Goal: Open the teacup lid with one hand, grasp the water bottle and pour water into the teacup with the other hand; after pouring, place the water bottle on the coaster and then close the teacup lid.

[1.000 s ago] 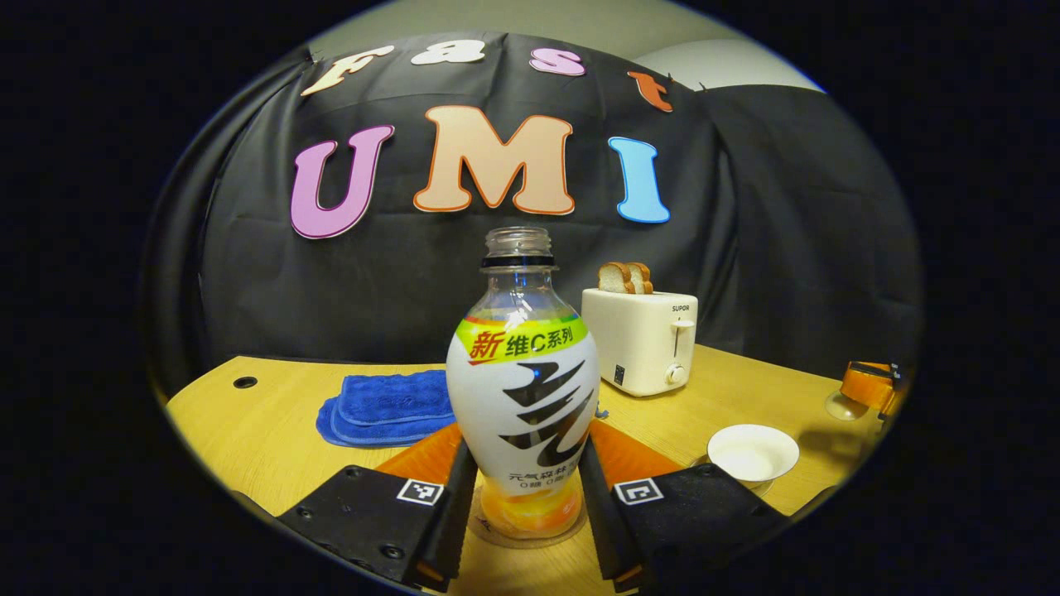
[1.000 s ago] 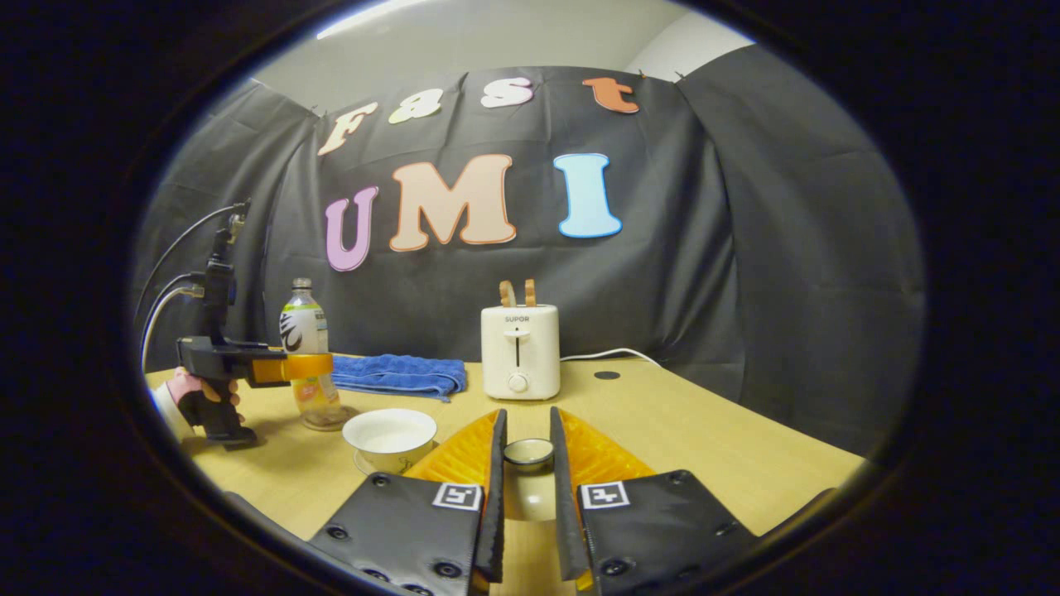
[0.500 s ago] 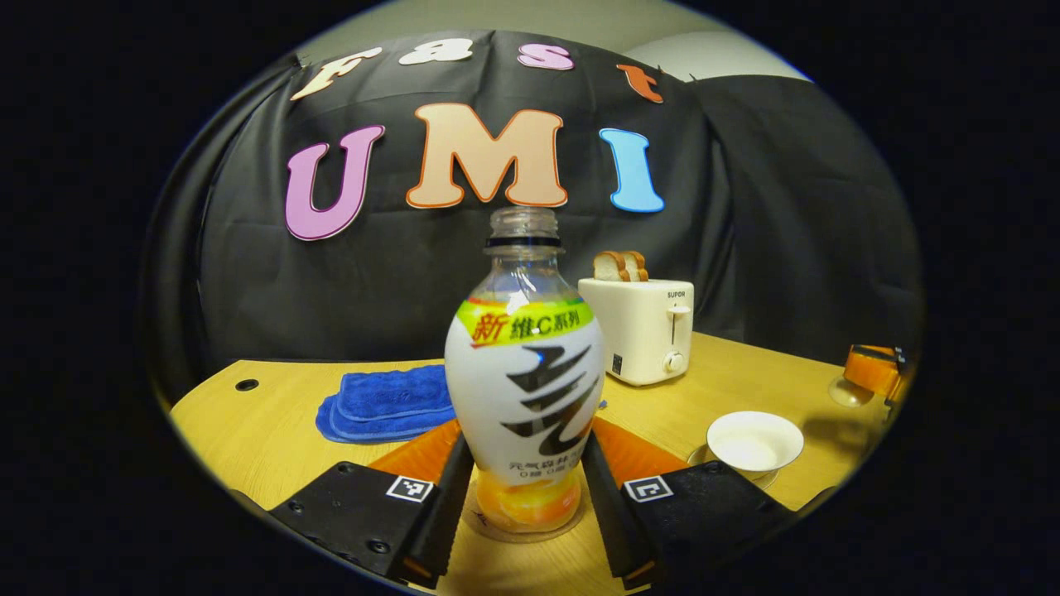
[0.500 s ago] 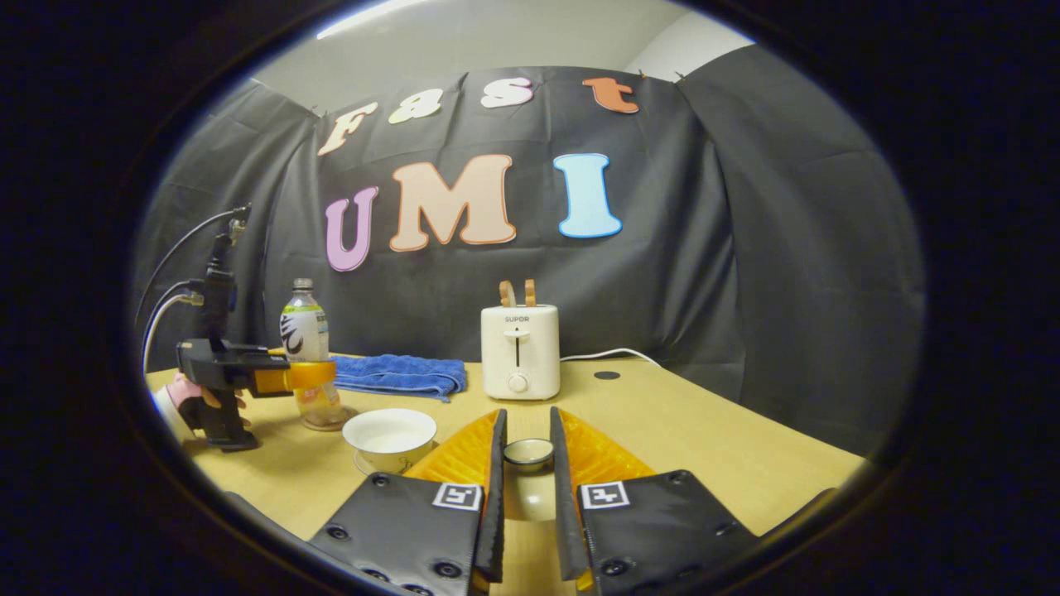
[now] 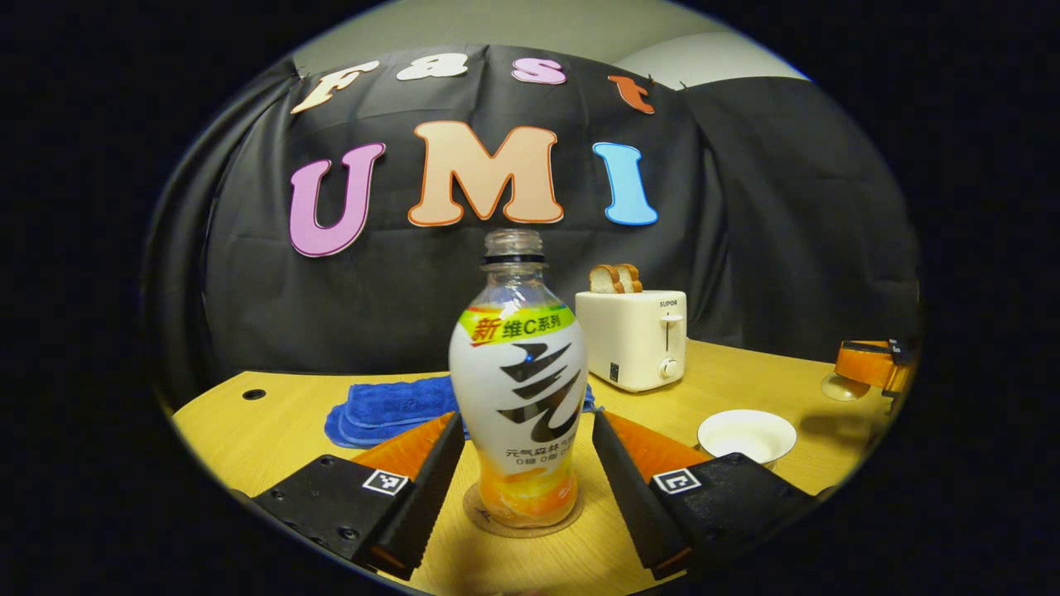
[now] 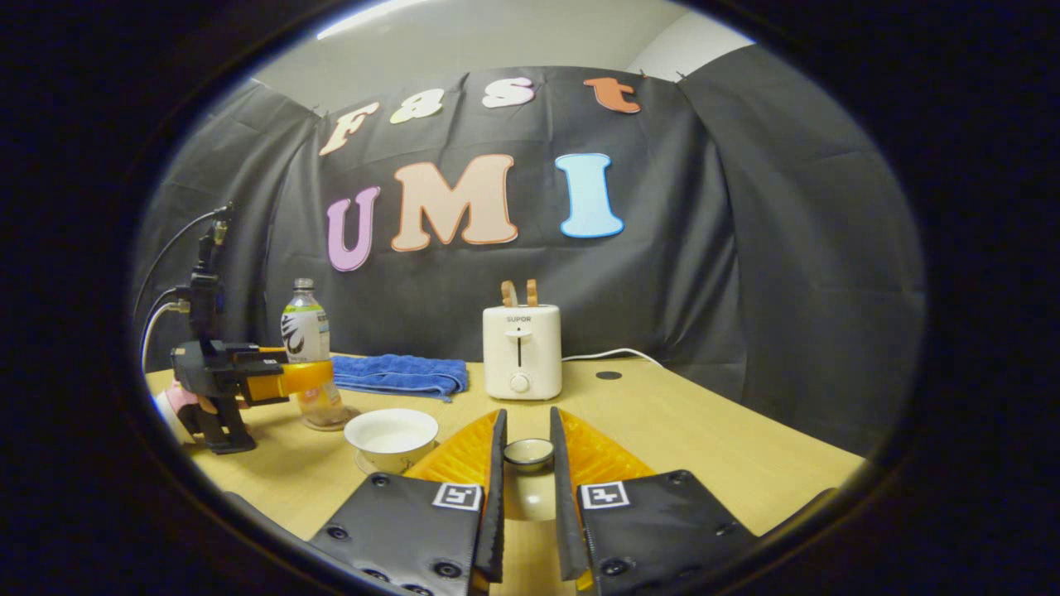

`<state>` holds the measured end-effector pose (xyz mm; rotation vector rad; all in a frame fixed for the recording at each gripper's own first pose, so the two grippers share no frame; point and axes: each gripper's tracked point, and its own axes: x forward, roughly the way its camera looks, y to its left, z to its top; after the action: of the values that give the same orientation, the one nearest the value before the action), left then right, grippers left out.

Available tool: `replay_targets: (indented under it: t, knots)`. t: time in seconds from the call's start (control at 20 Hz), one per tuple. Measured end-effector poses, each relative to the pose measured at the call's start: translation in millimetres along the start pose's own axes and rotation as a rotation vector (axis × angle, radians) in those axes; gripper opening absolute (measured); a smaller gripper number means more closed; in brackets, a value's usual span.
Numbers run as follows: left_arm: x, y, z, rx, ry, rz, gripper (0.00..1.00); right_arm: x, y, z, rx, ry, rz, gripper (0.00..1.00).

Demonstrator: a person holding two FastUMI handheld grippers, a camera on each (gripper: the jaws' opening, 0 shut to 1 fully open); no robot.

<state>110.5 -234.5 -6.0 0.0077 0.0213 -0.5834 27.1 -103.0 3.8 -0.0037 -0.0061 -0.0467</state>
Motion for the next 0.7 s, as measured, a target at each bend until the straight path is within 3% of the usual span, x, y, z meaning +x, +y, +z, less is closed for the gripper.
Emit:
replay_targets:
  t: [0.4, 0.7]
  knots:
    - [-36, 6, 5, -0.016, -0.036, 0.018, 0.92, 8, 26, -1, 0.0, 0.003, 0.068, 0.29]
    - [-65, 32, 3, -0.015, -0.036, 0.106, 0.91, 22, 64, -3, 0.003, 0.004, 0.149, 0.29]
